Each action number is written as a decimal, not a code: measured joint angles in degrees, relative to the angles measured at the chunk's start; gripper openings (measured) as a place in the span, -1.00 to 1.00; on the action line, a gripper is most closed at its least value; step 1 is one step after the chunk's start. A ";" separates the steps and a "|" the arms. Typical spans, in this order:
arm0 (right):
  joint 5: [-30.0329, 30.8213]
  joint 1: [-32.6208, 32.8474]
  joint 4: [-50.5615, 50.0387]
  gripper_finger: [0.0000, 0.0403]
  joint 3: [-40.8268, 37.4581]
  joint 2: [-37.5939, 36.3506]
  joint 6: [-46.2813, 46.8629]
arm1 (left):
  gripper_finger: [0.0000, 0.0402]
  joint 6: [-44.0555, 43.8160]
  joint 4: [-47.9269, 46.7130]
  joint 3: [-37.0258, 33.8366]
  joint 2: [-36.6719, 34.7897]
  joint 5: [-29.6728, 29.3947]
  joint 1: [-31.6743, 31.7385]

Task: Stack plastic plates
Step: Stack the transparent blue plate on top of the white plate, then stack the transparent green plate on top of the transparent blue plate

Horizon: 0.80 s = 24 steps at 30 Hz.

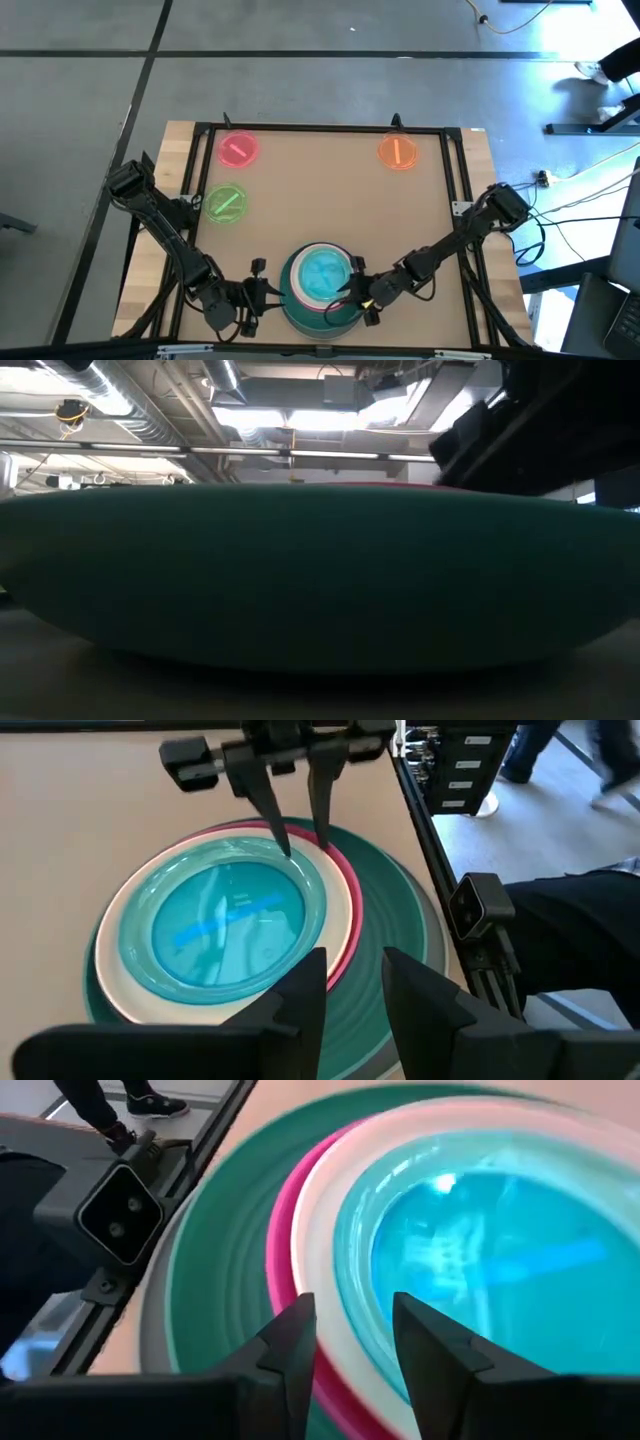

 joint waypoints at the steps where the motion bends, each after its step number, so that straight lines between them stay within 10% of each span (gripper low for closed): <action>1: -0.04 0.00 0.40 -0.37 0.16 -0.48 -0.19 | -0.53 0.00 0.00 0.00 0.00 0.02 0.00; 24: 9.04 4.50 -5.97 -0.37 3.23 -6.23 -0.60 | -0.53 -25.62 -53.70 4.74 -9.27 5.12 6.37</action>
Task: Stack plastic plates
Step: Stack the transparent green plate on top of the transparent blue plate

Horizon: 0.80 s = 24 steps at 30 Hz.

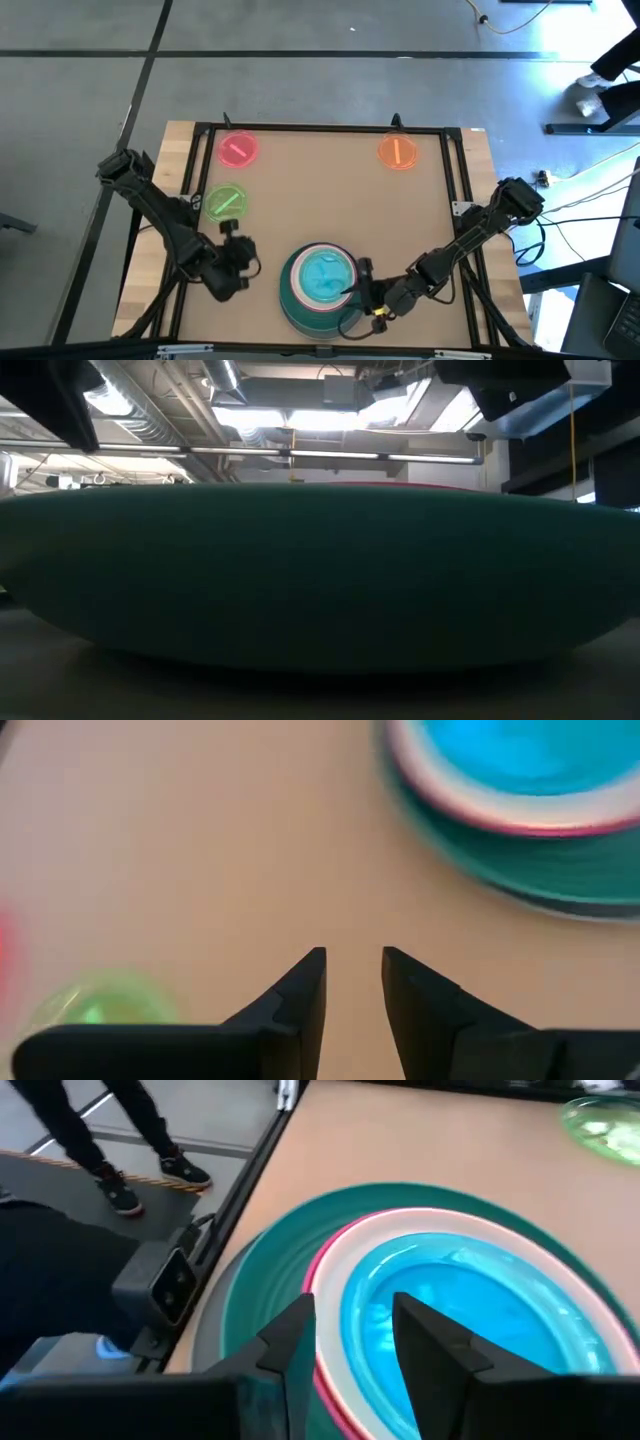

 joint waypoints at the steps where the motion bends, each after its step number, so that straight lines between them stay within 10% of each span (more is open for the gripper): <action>1: 0.36 -0.01 -0.29 -0.37 0.00 0.00 0.16 | -0.53 -1.44 -1.88 0.00 0.00 0.44 1.03; 11: 0.53 0.00 -1.19 -0.37 0.00 0.02 0.97 | -0.16 -2.69 -6.87 -5.08 0.09 16.19 13.40; 24: 3.57 0.00 -2.34 -0.37 0.00 0.04 1.08 | -0.11 -0.63 -4.66 -17.18 0.11 18.61 26.65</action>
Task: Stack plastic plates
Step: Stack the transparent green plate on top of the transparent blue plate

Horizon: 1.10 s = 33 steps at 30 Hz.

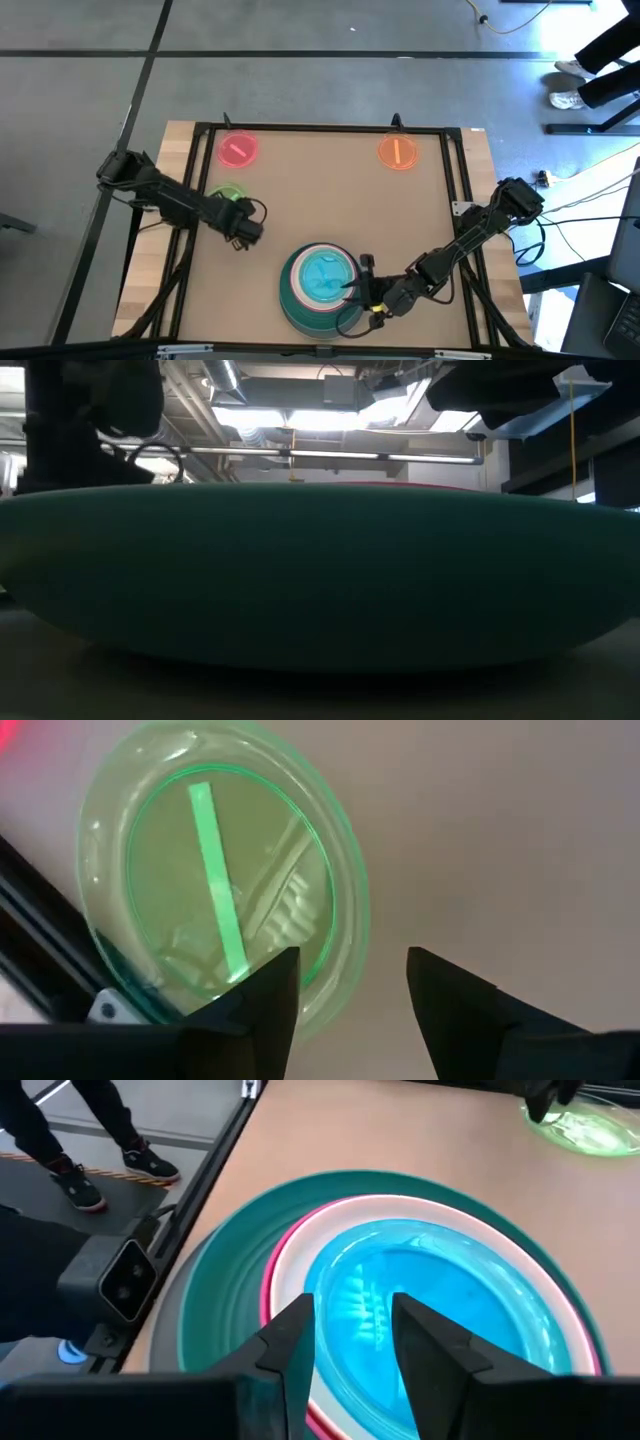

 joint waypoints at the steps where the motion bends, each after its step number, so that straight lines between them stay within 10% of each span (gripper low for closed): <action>1: -0.02 0.00 -0.12 -0.37 0.00 0.00 0.00 | -0.11 0.52 1.01 -0.70 0.00 0.13 0.78; 17: 3.52 -0.02 -2.27 -0.37 0.00 0.31 1.07 | -0.16 4.89 10.06 -8.02 -0.20 -0.40 6.16; 33: 3.88 -0.02 -3.22 -0.37 -0.02 0.31 1.04 | -0.97 6.82 14.05 -7.63 0.02 -1.69 1.95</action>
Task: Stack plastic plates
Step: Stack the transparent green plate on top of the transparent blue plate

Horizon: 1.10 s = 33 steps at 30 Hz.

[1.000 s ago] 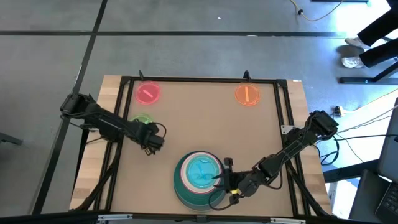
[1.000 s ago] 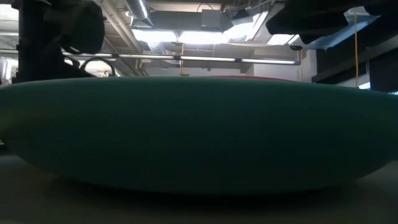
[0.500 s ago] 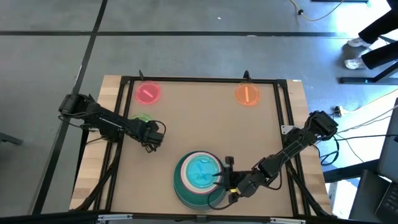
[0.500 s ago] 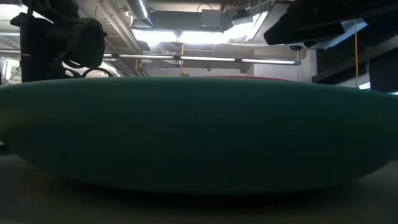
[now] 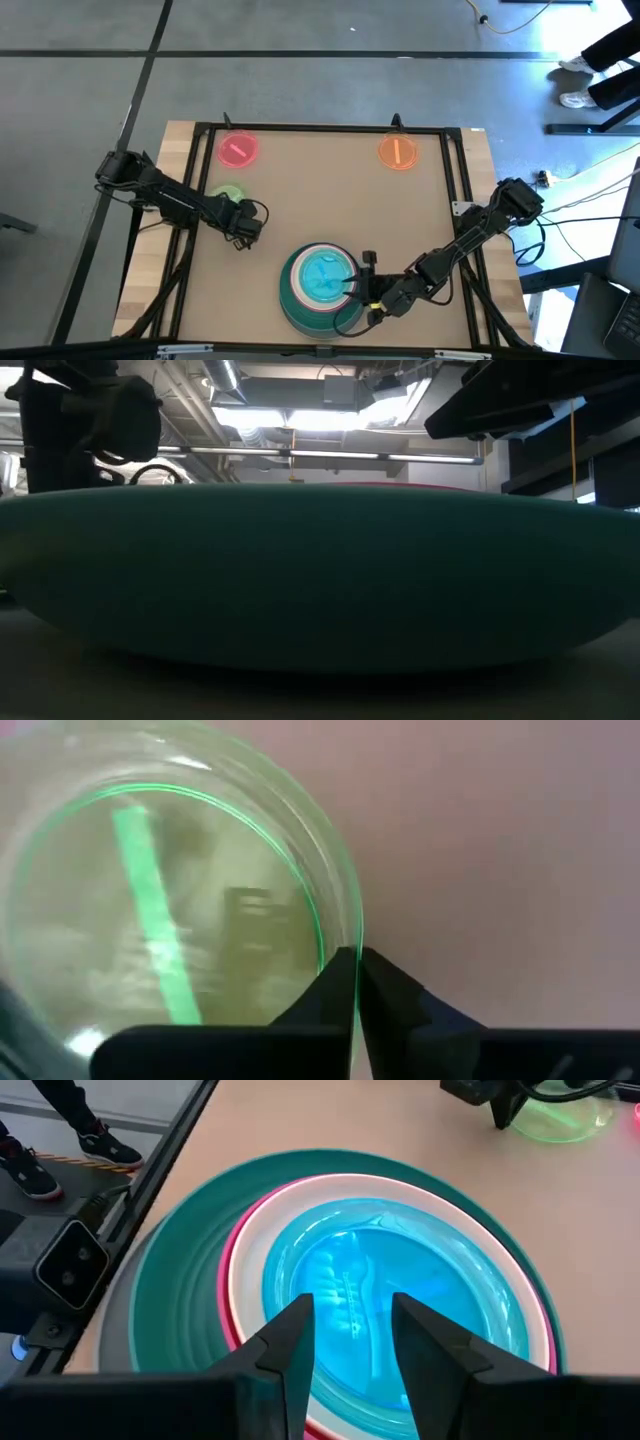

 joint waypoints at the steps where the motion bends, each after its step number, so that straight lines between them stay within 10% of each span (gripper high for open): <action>1: 0.01 0.00 -0.05 -0.37 0.00 0.00 0.01 | -0.97 0.01 0.08 0.51 0.10 -0.81 -0.71; 21: 2.92 3.03 -4.51 -0.37 0.00 -3.77 0.33 | -0.99 6.94 3.46 22.58 -0.04 -12.76 -16.67; 33: 6.12 4.66 -15.93 -0.37 0.00 -6.85 8.83 | -0.99 22.81 27.75 24.48 1.48 -13.85 -21.09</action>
